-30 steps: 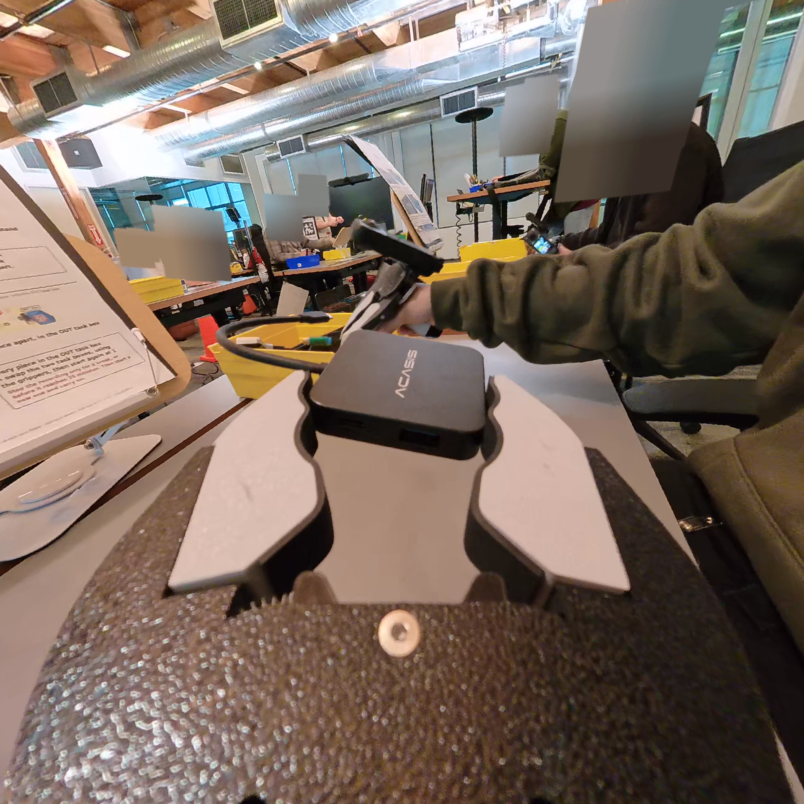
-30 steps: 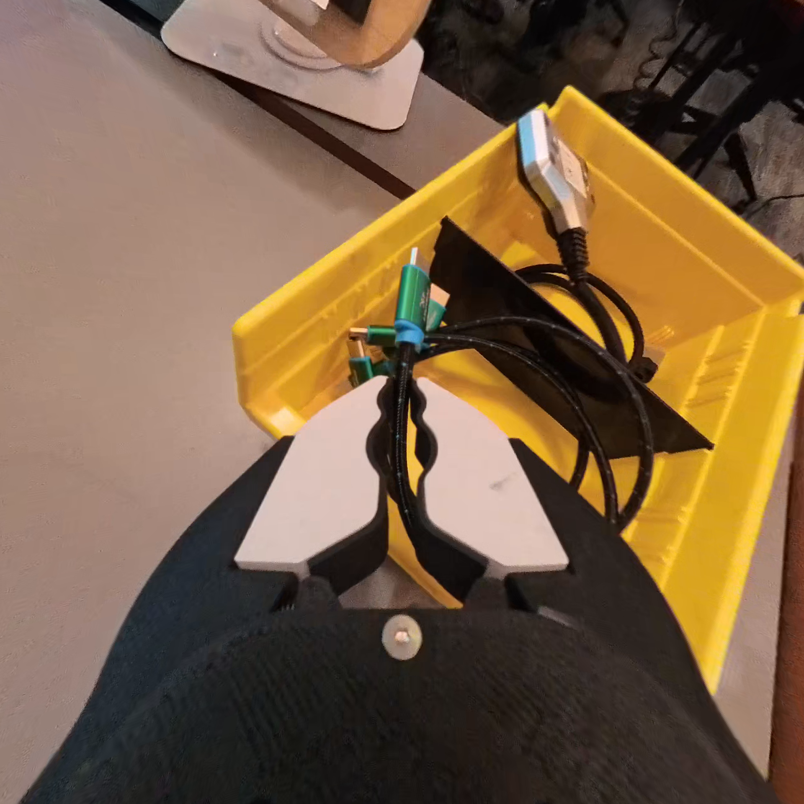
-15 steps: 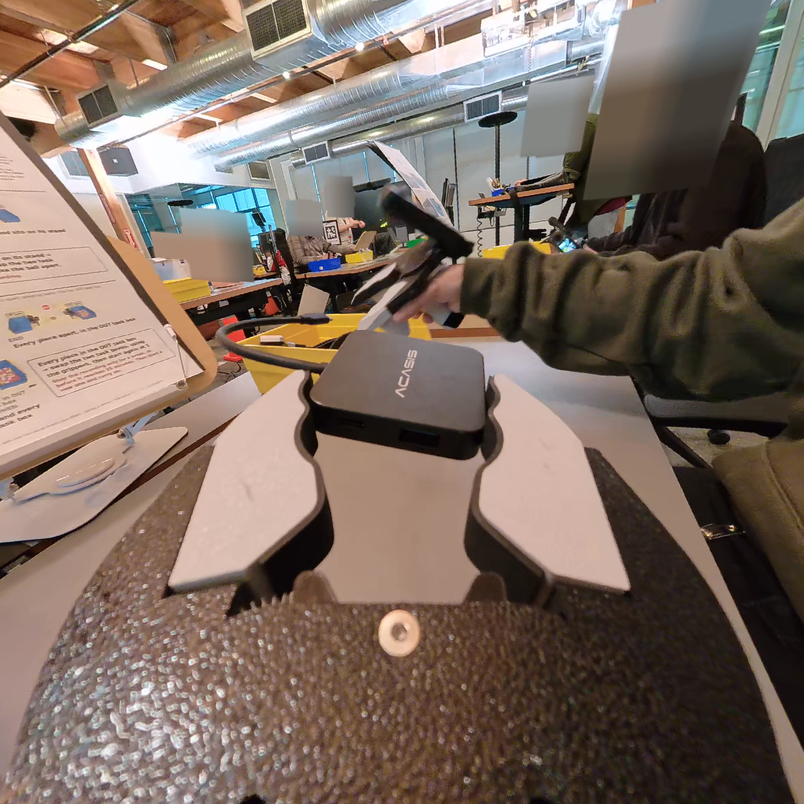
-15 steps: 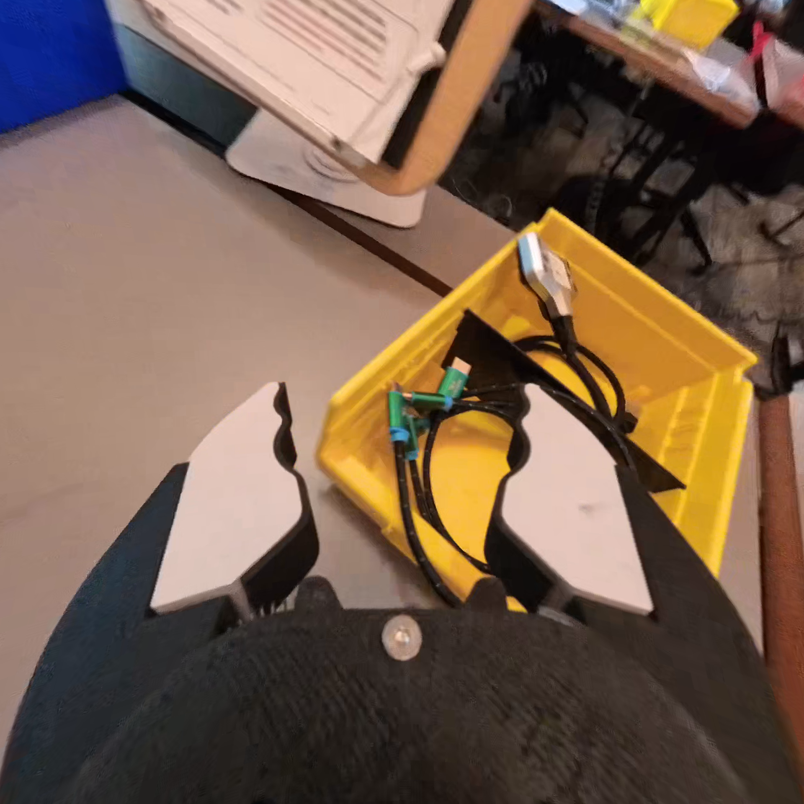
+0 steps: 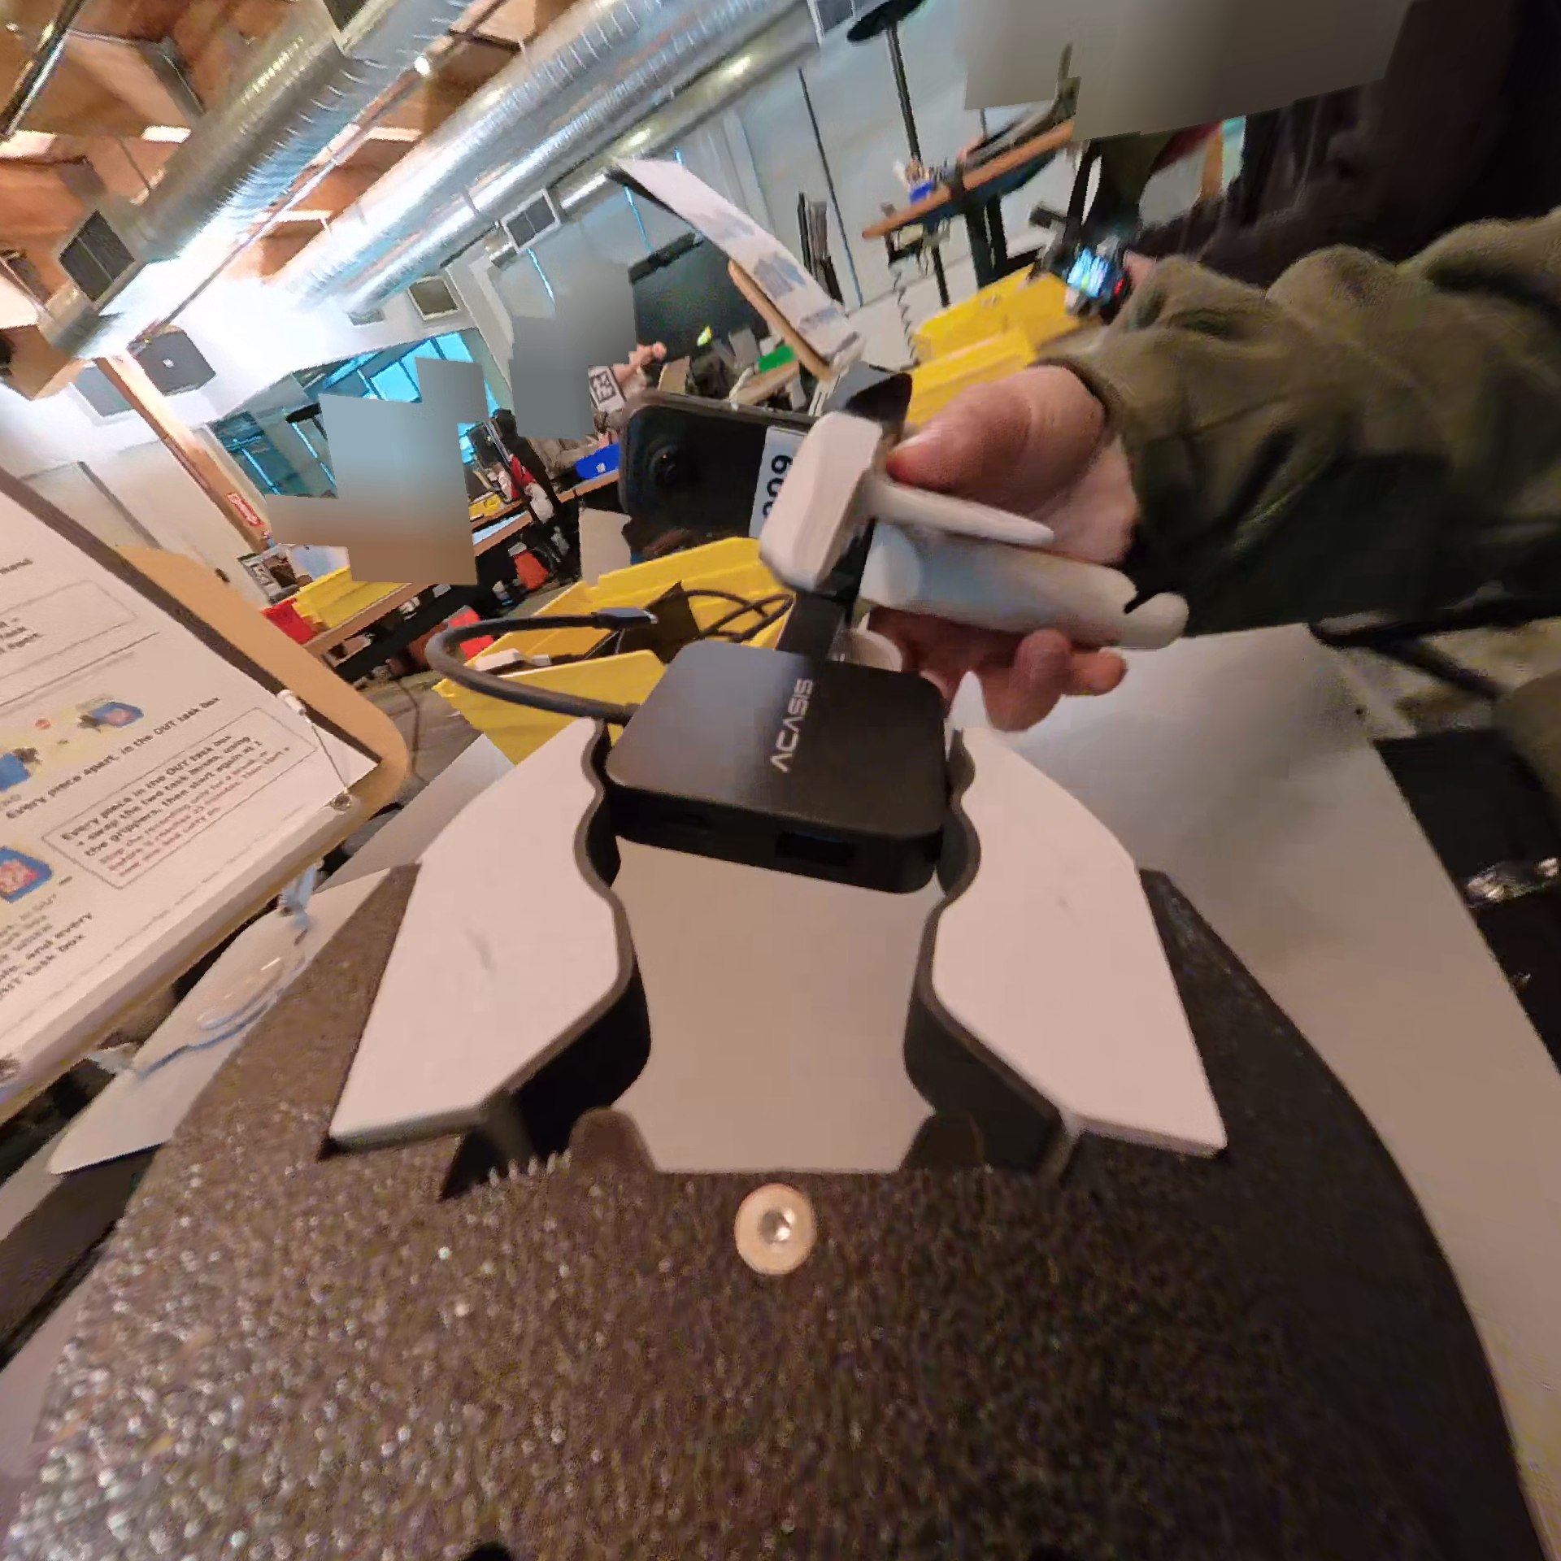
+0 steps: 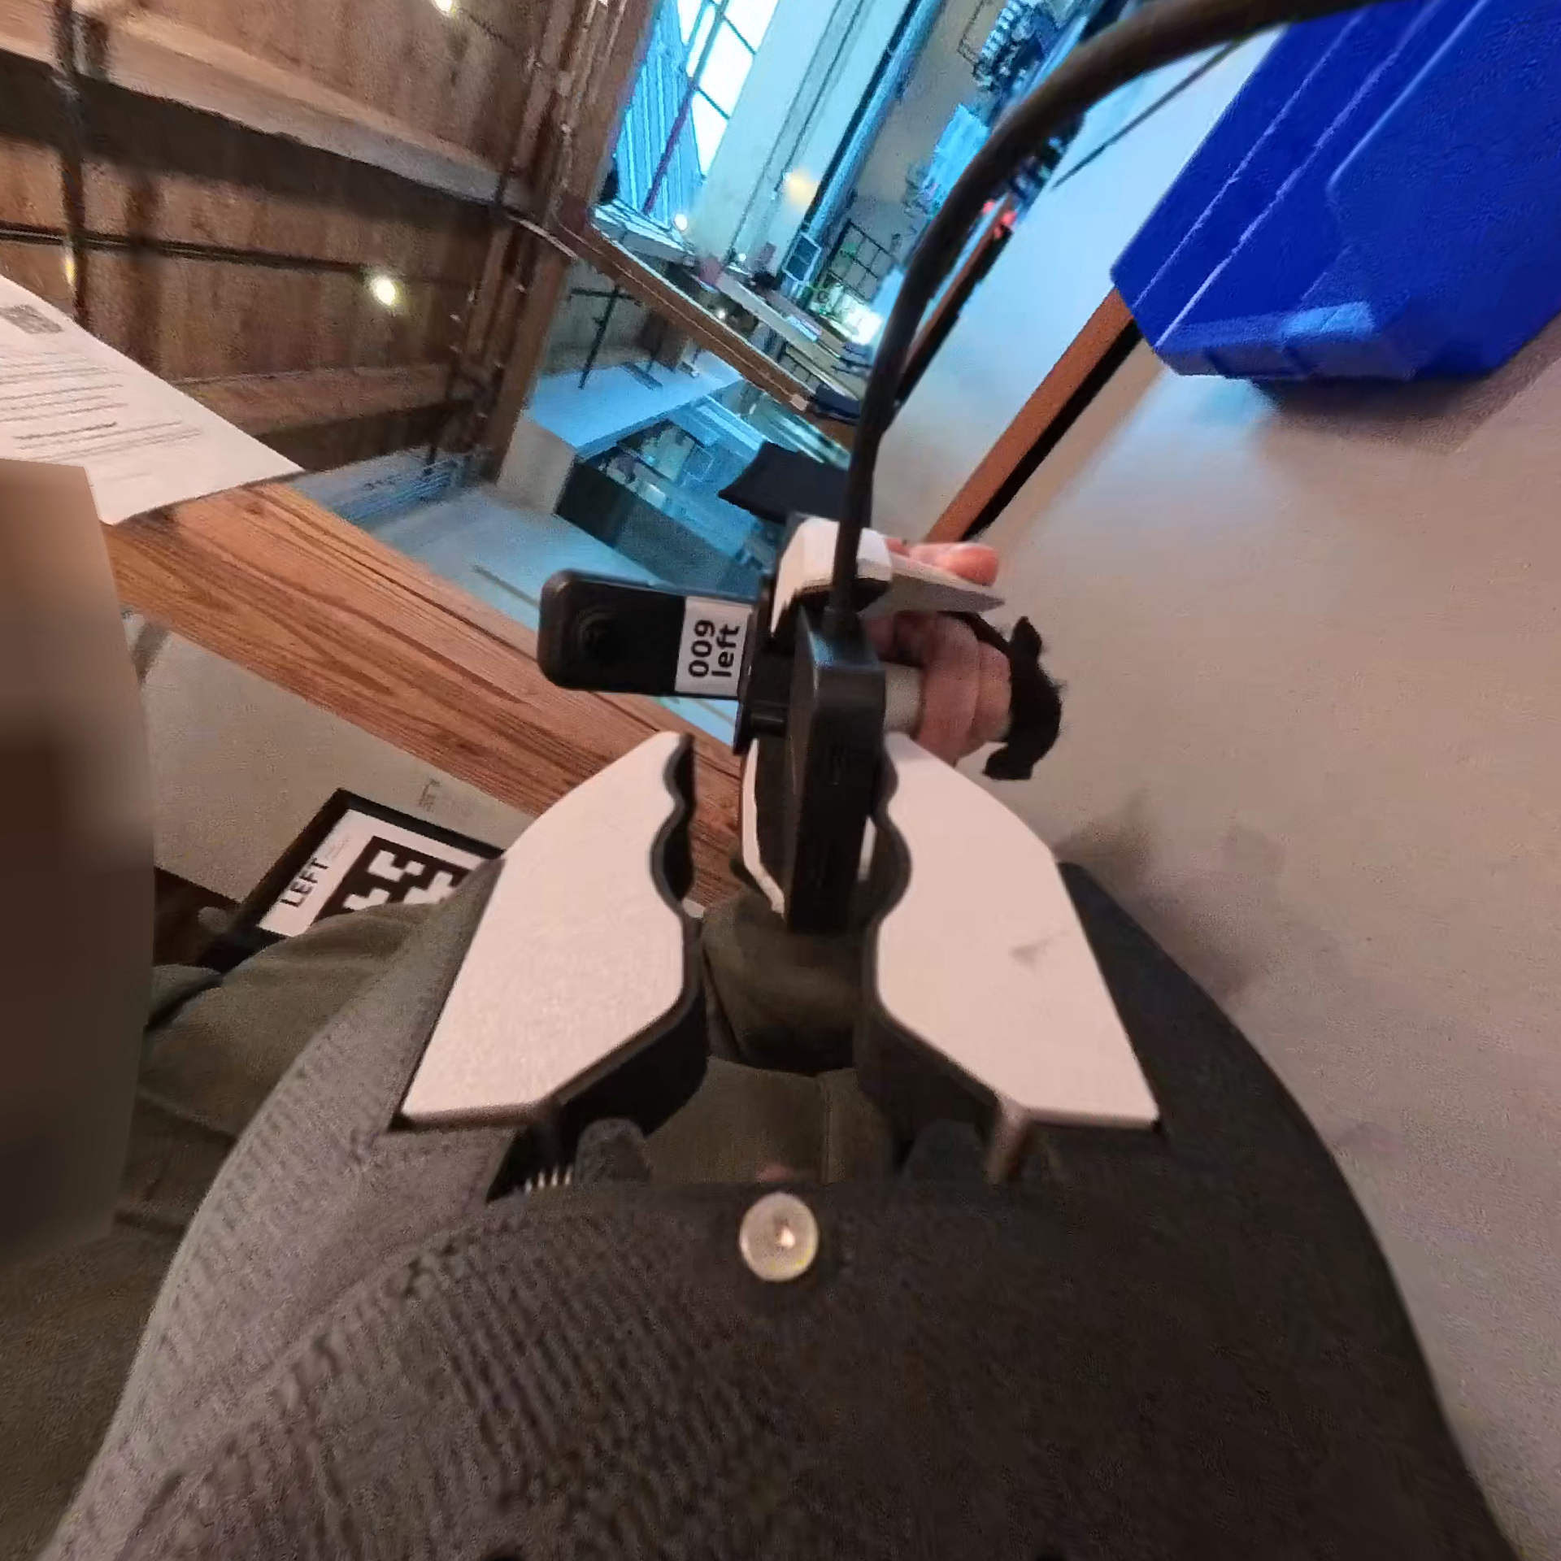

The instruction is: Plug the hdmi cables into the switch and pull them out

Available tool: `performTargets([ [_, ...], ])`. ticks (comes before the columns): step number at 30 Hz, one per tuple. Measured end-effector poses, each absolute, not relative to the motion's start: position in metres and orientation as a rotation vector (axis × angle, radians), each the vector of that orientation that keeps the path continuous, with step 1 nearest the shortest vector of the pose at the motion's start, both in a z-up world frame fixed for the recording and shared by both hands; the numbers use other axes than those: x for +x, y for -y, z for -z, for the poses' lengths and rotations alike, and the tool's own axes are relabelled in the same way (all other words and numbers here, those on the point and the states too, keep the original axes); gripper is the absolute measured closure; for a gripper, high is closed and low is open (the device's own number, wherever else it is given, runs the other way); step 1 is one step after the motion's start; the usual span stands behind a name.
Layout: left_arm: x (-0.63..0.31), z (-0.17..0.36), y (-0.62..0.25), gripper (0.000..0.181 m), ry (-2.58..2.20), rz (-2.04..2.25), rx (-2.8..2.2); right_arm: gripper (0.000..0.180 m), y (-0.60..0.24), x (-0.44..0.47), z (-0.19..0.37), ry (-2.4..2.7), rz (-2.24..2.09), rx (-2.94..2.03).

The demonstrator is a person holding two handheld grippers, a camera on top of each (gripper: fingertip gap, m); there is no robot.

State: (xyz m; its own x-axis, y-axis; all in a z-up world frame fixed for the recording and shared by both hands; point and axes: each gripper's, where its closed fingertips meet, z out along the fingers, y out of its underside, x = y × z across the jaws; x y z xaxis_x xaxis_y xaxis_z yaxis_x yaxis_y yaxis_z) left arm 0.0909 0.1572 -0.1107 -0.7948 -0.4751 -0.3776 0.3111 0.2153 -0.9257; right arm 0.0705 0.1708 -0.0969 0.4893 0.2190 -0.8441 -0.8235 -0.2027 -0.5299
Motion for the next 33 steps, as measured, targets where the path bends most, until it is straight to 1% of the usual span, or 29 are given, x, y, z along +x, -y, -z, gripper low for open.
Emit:
performTargets([
  [2,0.089,0.111,-0.155,0.107,-1.881,1.626,-0.134,0.163,-0.172,0.072,0.106,-0.562,-1.015,-1.505],
  [3,0.089,0.112,-0.154,0.107,-1.883,1.623,-0.136,0.164,-0.171,0.072,0.106,-0.553,-1.024,-1.495],
  [5,0.092,0.117,-0.151,0.107,-1.904,1.594,-0.153,0.165,-0.168,0.074,0.110,-0.539,-1.013,-1.517],
  [7,0.096,0.123,-0.149,0.108,-1.928,1.574,-0.201,0.165,-0.163,0.082,0.113,-0.511,-0.905,-1.570],
  [11,0.098,0.117,-0.156,0.107,-1.871,1.628,-0.263,0.165,-0.132,0.127,0.094,-0.516,-0.652,-1.581],
  [13,0.102,0.119,-0.163,0.109,-1.869,1.622,-0.299,0.165,-0.098,0.179,0.086,-0.565,-0.372,-1.643],
  [16,0.106,0.127,-0.170,0.113,-1.892,1.616,-0.351,0.165,-0.026,0.272,0.085,-0.678,0.138,-1.845],
  [19,0.109,0.136,-0.171,0.116,-1.925,1.608,-0.373,0.165,0.044,0.355,0.087,-0.743,0.537,-2.056],
  [22,0.113,0.147,-0.171,0.118,-1.969,1.567,-0.395,0.166,0.099,0.417,0.103,-0.775,0.804,-2.347],
  [25,0.115,0.154,-0.168,0.119,-1.997,1.575,-0.410,0.166,0.132,0.463,0.117,-0.811,1.028,-2.501],
  [30,0.114,0.158,-0.162,0.122,-2.017,1.636,-0.442,0.166,0.145,0.506,0.154,-0.821,1.162,-2.680],
  [33,0.113,0.161,-0.156,0.122,-2.047,1.627,-0.434,0.166,0.148,0.517,0.181,-0.835,1.157,-2.737],
])
